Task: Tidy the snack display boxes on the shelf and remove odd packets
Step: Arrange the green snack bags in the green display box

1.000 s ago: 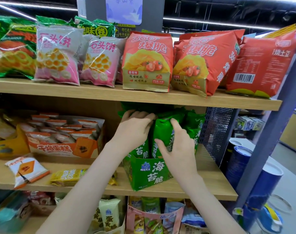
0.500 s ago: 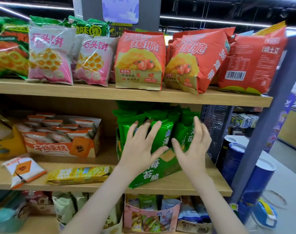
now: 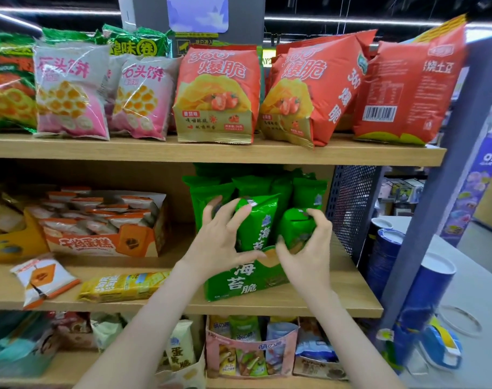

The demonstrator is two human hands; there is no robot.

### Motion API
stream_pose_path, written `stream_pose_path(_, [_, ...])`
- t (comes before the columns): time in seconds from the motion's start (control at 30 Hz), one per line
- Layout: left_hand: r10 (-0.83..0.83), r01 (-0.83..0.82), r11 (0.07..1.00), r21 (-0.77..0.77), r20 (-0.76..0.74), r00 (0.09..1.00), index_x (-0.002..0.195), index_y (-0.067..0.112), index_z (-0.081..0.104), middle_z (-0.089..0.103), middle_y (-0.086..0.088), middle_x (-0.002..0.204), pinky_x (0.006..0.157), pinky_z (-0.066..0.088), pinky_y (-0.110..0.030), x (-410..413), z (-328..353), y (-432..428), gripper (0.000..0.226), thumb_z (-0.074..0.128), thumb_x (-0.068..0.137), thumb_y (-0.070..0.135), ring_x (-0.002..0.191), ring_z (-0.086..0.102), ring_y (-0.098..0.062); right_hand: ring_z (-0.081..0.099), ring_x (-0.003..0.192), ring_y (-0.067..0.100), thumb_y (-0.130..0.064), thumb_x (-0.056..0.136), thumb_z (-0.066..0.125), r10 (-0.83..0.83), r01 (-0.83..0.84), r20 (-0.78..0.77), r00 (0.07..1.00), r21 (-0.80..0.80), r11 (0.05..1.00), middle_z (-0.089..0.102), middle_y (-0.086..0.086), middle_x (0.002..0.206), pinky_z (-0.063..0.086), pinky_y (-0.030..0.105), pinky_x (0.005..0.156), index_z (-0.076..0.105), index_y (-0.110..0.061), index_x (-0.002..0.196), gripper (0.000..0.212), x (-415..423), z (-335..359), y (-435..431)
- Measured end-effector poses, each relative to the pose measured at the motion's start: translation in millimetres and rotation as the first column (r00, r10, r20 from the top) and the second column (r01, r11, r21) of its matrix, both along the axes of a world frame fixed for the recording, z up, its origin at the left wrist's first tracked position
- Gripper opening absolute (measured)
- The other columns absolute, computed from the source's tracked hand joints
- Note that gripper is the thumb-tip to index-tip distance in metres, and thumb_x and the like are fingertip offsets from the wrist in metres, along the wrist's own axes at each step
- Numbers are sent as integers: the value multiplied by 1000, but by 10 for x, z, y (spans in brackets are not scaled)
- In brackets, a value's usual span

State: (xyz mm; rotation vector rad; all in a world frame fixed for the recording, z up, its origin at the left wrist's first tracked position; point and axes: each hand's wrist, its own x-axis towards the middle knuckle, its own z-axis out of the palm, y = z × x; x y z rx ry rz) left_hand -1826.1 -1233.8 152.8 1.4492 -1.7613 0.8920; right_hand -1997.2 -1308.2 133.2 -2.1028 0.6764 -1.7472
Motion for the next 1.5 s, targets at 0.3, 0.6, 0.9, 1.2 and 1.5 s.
stream_pose_path(0.3, [181, -181, 983, -10, -31, 983, 154, 26, -2, 9, -22, 154, 116, 6, -55, 277, -165, 130, 83, 39, 92, 64, 148, 8, -31, 48, 89, 16, -31, 85, 71, -202, 167, -207, 957, -176, 970, 51, 6, 102, 44, 27, 79, 24, -14, 145, 78, 199, -27, 267])
stream_pose_path(0.6, [320, -318, 941, -119, -3, 947, 154, 14, 16, 6, -8, 162, 120, -4, -50, -128, -251, 15, 72, 45, 92, 40, 151, -2, -24, 50, 93, 17, -33, 82, 73, -234, 235, -136, 963, -7, 972, 52, 0, 100, 28, 29, 93, 13, -11, 149, 92, 316, -7, 227])
stream_pose_path(0.9, [284, -286, 954, -91, -37, 958, 151, 9, 10, 16, -13, 157, 121, 3, -47, -116, -281, -69, 66, 26, 101, 48, 150, -4, -25, 52, 97, 18, -21, 78, 75, -262, 260, -69, 962, -37, 965, 59, 4, 97, 13, 41, 114, 19, -9, 146, 89, 388, 105, 166])
stream_pose_path(1.2, [169, -175, 974, -141, -55, 984, 149, 13, 13, 16, -20, 154, 121, 11, -47, -20, -288, -80, 74, 50, 95, 47, 149, -2, -35, 21, 142, 28, -20, 88, 68, -69, 72, -22, 997, 176, 982, 34, 18, 149, 18, 37, 118, 15, -19, 152, 83, 304, 165, 279])
stream_pose_path(1.5, [200, -244, 967, -68, -386, 901, 152, 26, 26, 48, -22, 112, 85, 47, -41, -240, -155, -26, 71, 62, 90, 32, 100, 50, -37, 44, 118, 21, -55, 82, 53, -401, 401, -252, 881, -53, 914, 60, 12, 119, 25, 50, 109, 47, 0, 129, 73, 310, -39, 253])
